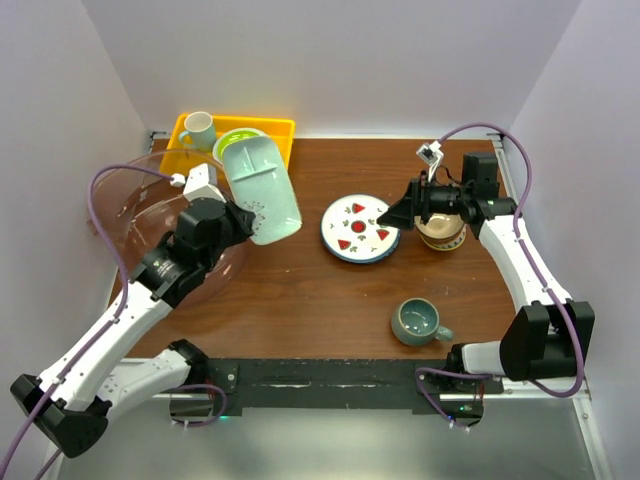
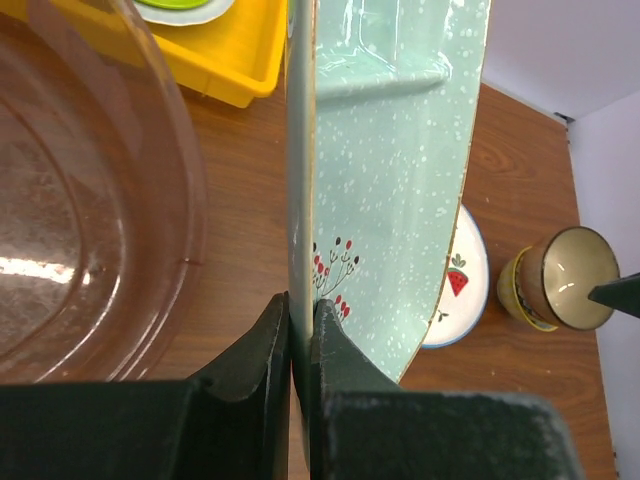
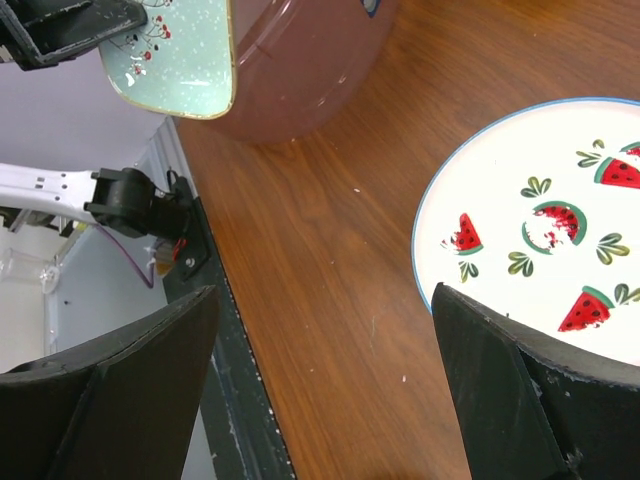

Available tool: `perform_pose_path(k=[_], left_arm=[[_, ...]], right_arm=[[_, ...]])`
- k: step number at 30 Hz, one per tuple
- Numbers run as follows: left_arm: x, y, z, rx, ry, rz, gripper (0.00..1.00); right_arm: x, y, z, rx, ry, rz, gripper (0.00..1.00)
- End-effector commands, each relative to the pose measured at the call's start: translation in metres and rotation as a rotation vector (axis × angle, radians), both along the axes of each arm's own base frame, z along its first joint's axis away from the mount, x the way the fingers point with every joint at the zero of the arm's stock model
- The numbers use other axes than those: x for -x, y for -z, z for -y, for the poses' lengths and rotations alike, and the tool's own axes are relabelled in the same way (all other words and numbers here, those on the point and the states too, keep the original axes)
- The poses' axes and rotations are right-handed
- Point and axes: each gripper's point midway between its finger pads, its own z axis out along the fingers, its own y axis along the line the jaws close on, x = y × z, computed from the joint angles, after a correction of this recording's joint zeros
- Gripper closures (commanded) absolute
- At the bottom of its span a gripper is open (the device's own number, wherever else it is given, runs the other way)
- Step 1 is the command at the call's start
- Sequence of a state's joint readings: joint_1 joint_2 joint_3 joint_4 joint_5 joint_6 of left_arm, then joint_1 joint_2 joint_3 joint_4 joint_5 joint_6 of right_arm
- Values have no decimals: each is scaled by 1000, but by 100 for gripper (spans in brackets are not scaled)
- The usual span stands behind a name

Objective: Place the mixed dishes into the plastic bin
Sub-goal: Pick up the plate at the center of the board, then place the plate in the plastic bin.

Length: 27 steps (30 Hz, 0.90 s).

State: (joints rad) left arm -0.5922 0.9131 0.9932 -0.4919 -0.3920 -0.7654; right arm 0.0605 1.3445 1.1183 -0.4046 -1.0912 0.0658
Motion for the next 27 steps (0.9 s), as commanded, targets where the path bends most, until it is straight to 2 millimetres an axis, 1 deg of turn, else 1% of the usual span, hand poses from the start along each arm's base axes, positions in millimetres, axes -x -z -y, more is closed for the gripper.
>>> perform_pose_path(k=[1, 5, 9, 11, 12, 14, 15, 16, 17, 18, 20, 21, 22, 23, 27], left_arm=[[-11, -78, -25, 46, -82, 220, 100], [-13, -78, -42, 23, -112, 218, 100], [-18, -73, -58, -6, -134, 205, 100], [-21, -69, -70, -19, -166, 194, 100], [-23, -67, -80, -34, -193, 189, 100], [-24, -64, -88, -40, -206, 181, 100], [-25, -64, -98, -45, -234, 180, 100], [-26, -62, -100, -42, -228, 174, 100], [-26, -58, -104, -43, -234, 166, 100], [-28, -56, -114, -45, -262, 158, 100], [-30, -45, -118, -35, -255, 134, 100], [-33, -42, -129, -24, -283, 130, 100], [-35, -38, -128, -5, -267, 123, 100], [-37, -31, -130, 5, -273, 113, 100], [-46, -14, -145, 62, -306, 84, 100]], right_arm=[[2, -8, 2, 14, -3, 67, 8], [3, -4, 2, 18, -2, 61, 8], [3, -3, 3, 21, 0, 61, 8], [3, -3, 3, 22, 1, 62, 8], [3, -2, 3, 24, 2, 61, 8], [3, -1, 3, 26, 2, 63, 8], [3, 0, 4, 28, 4, 60, 7], [4, 0, 3, 27, 2, 60, 7], [4, 0, 4, 28, 4, 62, 7], [3, 1, 4, 30, 5, 62, 7], [3, 1, 4, 30, 5, 62, 7], [3, 1, 3, 31, 4, 60, 7], [3, 1, 4, 31, 5, 63, 7], [3, 2, 4, 31, 5, 62, 7], [4, 3, 4, 33, 6, 58, 7]])
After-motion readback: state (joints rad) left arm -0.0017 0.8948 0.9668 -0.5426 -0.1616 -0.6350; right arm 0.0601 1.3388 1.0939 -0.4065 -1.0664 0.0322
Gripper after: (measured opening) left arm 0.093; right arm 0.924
